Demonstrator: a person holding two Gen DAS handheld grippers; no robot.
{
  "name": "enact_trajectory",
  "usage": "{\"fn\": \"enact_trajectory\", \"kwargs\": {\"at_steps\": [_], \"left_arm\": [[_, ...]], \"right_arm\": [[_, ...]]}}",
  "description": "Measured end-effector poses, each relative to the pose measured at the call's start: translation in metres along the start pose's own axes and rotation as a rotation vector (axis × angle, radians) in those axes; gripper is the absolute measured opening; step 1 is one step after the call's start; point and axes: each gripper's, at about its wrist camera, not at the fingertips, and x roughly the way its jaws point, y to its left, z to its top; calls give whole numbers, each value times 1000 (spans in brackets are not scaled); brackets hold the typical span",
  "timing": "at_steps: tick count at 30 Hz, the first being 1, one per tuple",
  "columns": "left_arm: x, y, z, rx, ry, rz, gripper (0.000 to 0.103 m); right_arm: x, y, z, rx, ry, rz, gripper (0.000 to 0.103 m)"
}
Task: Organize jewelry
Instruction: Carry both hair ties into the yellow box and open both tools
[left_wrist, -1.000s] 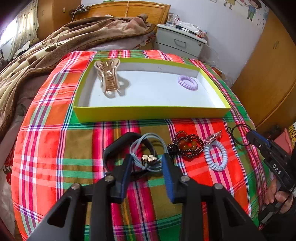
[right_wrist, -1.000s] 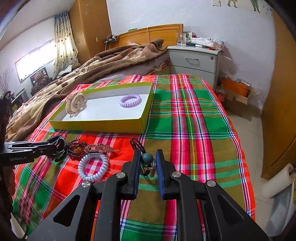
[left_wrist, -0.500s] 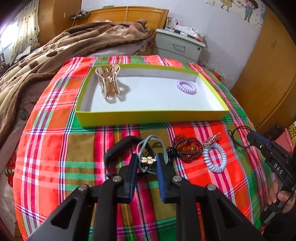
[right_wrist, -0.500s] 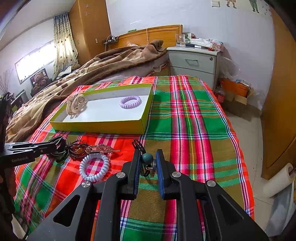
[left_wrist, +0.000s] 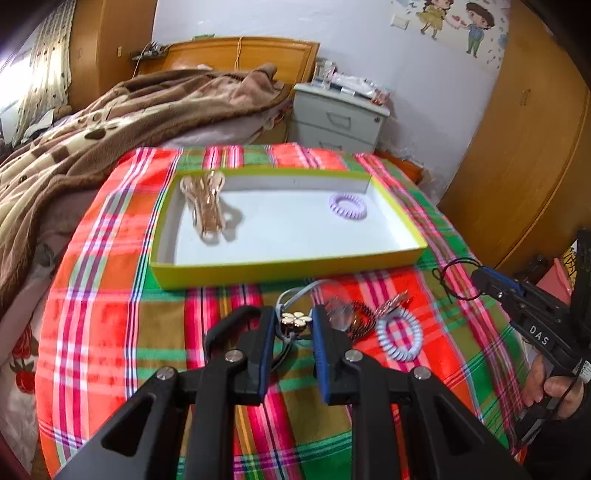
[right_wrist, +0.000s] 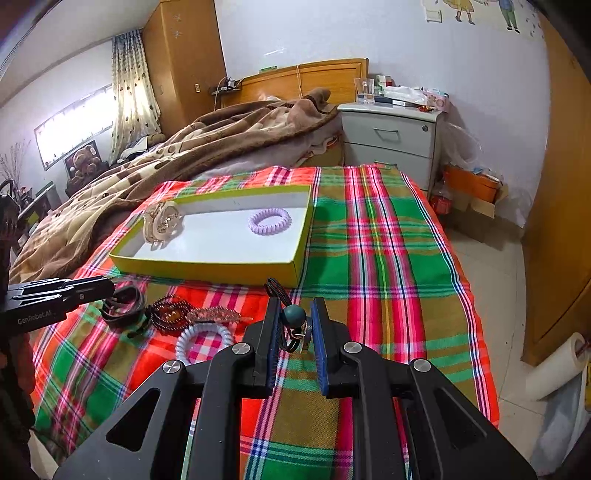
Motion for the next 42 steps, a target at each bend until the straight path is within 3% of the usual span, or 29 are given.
{"fn": "enact_trajectory", "kwargs": {"at_steps": [12, 19, 30, 42], "left_arm": [[-6, 7, 34, 23, -60, -21, 21], [10, 21, 46, 12, -44, -13, 21], [37, 30, 61, 18, -21, -5, 21], [73, 37, 64, 10, 31, 8, 21]], "right_arm": [[7, 19, 39, -19, -32, 53, 17], [32, 28, 69, -18, -21, 93, 17], [96, 51, 103, -52, 65, 151, 17], [160, 60, 117, -40, 175, 207, 17]]}}
